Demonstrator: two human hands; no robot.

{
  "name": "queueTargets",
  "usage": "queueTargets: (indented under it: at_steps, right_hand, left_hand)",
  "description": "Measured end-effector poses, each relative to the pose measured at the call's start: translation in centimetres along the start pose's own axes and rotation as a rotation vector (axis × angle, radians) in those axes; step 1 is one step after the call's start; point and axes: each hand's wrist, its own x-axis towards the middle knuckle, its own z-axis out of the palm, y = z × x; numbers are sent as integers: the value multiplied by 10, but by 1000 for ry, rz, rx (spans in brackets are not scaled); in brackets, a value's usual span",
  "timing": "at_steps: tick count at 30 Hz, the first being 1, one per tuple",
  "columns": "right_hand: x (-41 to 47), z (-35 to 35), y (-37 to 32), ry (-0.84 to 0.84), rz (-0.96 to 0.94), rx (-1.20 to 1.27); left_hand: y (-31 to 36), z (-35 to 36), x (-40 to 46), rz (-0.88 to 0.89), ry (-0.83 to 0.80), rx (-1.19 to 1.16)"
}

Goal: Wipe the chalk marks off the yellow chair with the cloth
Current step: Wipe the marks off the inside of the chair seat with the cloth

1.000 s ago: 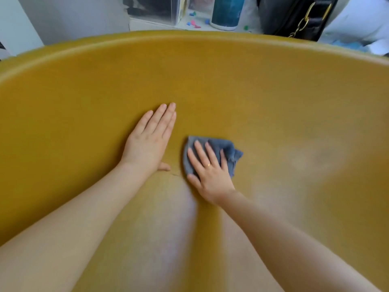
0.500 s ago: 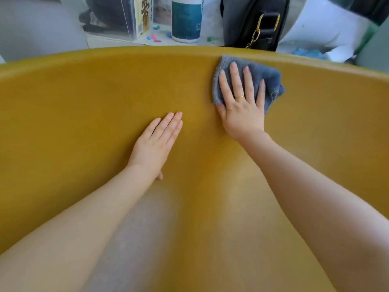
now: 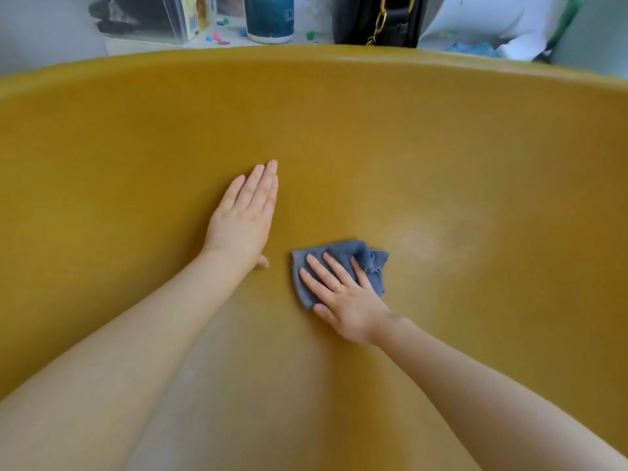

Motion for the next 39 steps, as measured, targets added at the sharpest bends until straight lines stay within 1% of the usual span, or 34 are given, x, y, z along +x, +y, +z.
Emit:
queueTargets:
  at_steps: [2,4,6,10,12,14,16,19,20,22,26,28,30,33,34,37,39]
  right_hand:
    - [-6,3,11,46,-90,-131]
    - [-4,-1,25,146,-109,-306]
    - [6,-15,42,217,-49,-343]
    - [39,-72,81,455,121,-445]
    - [50,-110,98,535,236,-469]
    - [55,-140,109,577,264,-481]
    - [57,-153,112,585,248,-479]
    - [60,-140,97,531,317,-312]
    - [59,-126,89,507,327,-268]
    - [48,-90,71,445,300,-268]
    - [3,-13,35,297,281,-207]
    - [-16,8,23,266,227,-192]
    - [-27,17,21,243,172,-257]
    - [-23,10,37,265,102,-328]
    - [-17,3,45,283,119,-339]
    - [12,-41,76,375,283,-370]
    - [28,-79,95,439,336,-385]
  left_hand:
    - [12,-2,1,47,55,-93]
    - [24,-2,7,79,103,-141]
    - [31,0,16,106,97,-123]
    - [31,6,26,147,79,-31]
    - [31,5,25,146,67,-30]
    - [32,5,25,144,65,-37]
    - [31,6,25,148,63,-49]
    - [30,6,24,146,72,-58]
    - [31,6,23,147,69,-61]
    - [31,5,23,143,61,-73]
    - [33,5,22,128,62,-95]
    - [35,3,20,115,55,-93]
    - [39,1,20,95,35,-97]
    - [44,-5,19,70,13,-65]
    - [46,-7,19,80,18,-16]
    - [56,-15,23,165,73,128]
    - [63,-23,29,223,58,118]
